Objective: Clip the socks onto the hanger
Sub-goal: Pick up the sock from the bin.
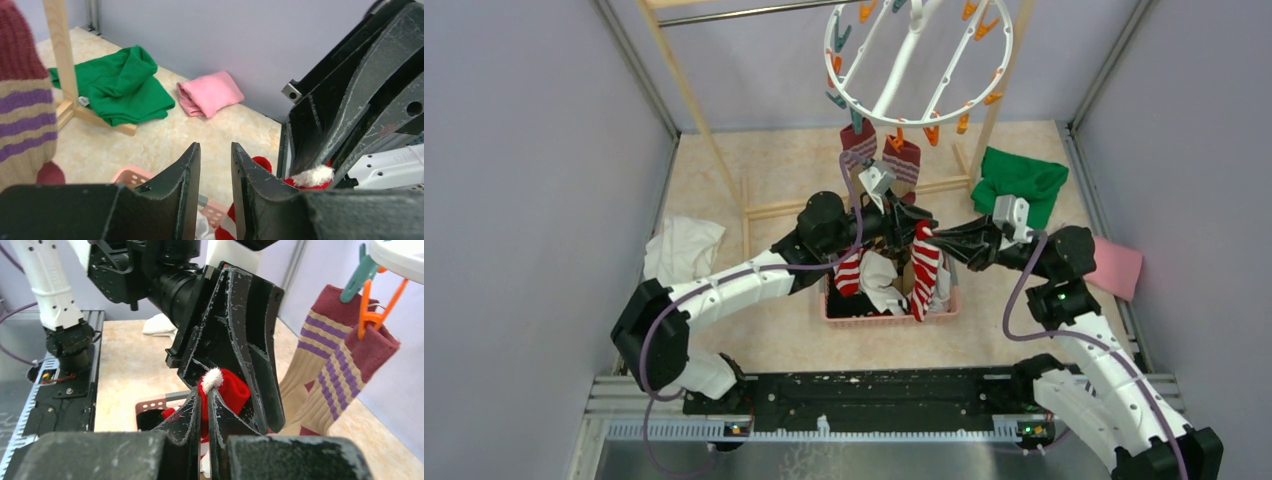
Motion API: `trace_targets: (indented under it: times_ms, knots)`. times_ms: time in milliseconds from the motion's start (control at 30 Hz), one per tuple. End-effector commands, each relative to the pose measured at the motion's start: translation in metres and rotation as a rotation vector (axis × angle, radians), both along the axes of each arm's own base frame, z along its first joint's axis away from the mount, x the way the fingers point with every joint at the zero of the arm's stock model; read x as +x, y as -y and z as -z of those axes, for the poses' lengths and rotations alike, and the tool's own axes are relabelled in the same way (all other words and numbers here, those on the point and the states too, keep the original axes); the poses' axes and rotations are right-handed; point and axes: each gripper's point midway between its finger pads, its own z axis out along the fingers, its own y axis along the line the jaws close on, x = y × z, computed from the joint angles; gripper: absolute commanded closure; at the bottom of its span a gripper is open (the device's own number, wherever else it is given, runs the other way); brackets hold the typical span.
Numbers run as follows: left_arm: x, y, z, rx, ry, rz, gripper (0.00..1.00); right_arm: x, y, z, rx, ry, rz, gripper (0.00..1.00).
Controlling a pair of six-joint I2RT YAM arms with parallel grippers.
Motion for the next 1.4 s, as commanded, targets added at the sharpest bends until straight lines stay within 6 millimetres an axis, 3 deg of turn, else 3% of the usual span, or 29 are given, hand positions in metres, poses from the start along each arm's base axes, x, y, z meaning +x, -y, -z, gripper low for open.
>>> trace_targets:
  times_ms: [0, 33, 200, 300, 467, 700, 900, 967, 1033, 1167, 1367]
  knots:
    - [0.021, -0.029, -0.027, -0.032, 0.008, -0.159, 0.62, 0.009, 0.009, -0.009, 0.037, 0.011, 0.116, 1.00]
    - [0.032, -0.046, -0.027, -0.036, -0.008, -0.229, 0.59, 0.009, 0.011, -0.007, 0.044, 0.005, 0.133, 1.00]
    - [0.045, -0.098, -0.035, -0.060, -0.060, -0.348, 0.44, 0.011, 0.024, -0.006, 0.089, -0.001, 0.232, 1.00]
    - [0.039, -0.109, -0.042, -0.064, -0.067, -0.356, 0.31, 0.015, 0.030, -0.005, 0.098, 0.028, 0.288, 1.00]
    - [0.027, -0.111, -0.069, -0.157, -0.076, -0.315, 0.02, 0.023, 0.044, -0.007, 0.089, 0.117, 0.392, 1.00]
    - [0.017, -0.088, -0.108, -0.277, -0.093, -0.159, 0.01, 0.037, 0.060, -0.011, 0.054, 0.200, 0.520, 1.00]
    - [0.014, -0.047, -0.120, -0.217, -0.105, -0.126, 0.17, 0.061, 0.080, -0.019, 0.071, 0.142, 0.676, 1.00]
    - [0.017, -0.035, -0.121, -0.208, -0.125, -0.155, 0.20, 0.064, 0.081, -0.021, 0.080, 0.127, 0.689, 1.00]
    - [0.023, -0.029, -0.123, -0.223, -0.166, -0.212, 0.18, 0.065, 0.080, -0.023, 0.092, 0.112, 0.688, 1.00]
    - [0.040, -0.036, -0.120, -0.279, -0.228, -0.393, 0.17, 0.069, 0.080, -0.021, 0.107, 0.087, 0.696, 1.00]
    - [0.059, -0.028, -0.093, -0.198, -0.237, -0.478, 0.23, 0.074, 0.082, -0.023, 0.128, 0.072, 0.711, 1.00]
